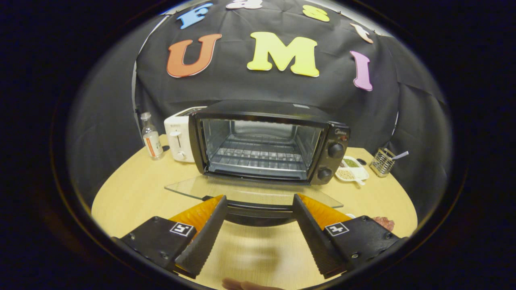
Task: Open the toaster oven, put the food inside, and close the toaster oven door.
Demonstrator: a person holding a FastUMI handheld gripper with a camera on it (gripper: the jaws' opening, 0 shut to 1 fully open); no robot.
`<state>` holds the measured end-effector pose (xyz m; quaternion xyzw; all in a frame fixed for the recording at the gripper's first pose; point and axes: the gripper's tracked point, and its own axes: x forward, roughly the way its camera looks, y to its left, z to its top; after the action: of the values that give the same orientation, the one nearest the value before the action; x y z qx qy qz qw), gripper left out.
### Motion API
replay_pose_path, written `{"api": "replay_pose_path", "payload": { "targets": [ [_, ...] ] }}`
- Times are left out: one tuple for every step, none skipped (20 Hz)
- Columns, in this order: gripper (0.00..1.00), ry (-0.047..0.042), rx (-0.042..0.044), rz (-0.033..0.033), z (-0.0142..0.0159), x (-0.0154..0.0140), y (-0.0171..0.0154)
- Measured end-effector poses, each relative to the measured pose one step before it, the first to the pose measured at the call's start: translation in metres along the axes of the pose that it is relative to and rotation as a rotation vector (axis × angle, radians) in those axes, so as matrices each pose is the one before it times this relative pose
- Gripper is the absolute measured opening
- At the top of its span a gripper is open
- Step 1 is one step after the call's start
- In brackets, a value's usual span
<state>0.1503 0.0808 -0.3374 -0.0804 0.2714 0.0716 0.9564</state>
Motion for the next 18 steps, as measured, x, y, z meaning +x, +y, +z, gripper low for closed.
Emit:
{"api": "replay_pose_path", "payload": {
  "targets": [
    [1.0,0.01993,-0.00118,-0.00071,-0.01114,0.00024,0.00068],
    [1.0,0.02767,-0.00157,-0.00045,-0.01021,0.00111,0.00076],
    [1.0,0.02564,-0.00235,0.00176,-0.00928,0.00407,0.00159],
    [1.0,0.01879,-0.00056,0.0049,-0.00757,0.00371,0.00081],
    [1.0,0.02,0.00314,0.00666,-0.00836,0.0029,-0.00061],
    [1.0,0.01777,0.0037,0.01005,-0.00551,0.00353,0.0009],
    [1.0,0.02091,0.00438,0.00922,-0.00699,0.00354,0.00017],
    [1.0,0.00647,0.00931,0.01044,-0.00228,0.00196,-0.00005],
    [1.0,-0.00947,0.00169,0.01201,0.00208,0.00019,0.00115],
    [1.0,-0.00912,-0.00517,0.007,0.00299,-0.00111,0.00023],
    [1.0,-0.00544,-0.00604,0.00594,0.00139,-0.002,-0.00118],
    [1.0,0.00094,-0.00639,-0.00142,0.00156,-0.00372,-0.00177],
    [1.0,-0.00136,0.00293,0.00502,0.00143,-0.00541,-0.00184],
    [1.0,-0.00828,0.01307,0.01811,0.00445,-0.00664,0.0009],
    [1.0,-0.00677,0.00494,0.02014,0.00495,-0.00745,0.0009],
    [1.0,-0.00964,-0.00174,0.00861,0.00586,-0.00914,-0.00257],
    [1.0,-0.00906,-0.00395,-0.00056,0.00623,-0.01001,-0.00488],
    [1.0,-0.01552,-0.00808,0.00203,0.00729,-0.00965,-0.00532]
  ]
}}
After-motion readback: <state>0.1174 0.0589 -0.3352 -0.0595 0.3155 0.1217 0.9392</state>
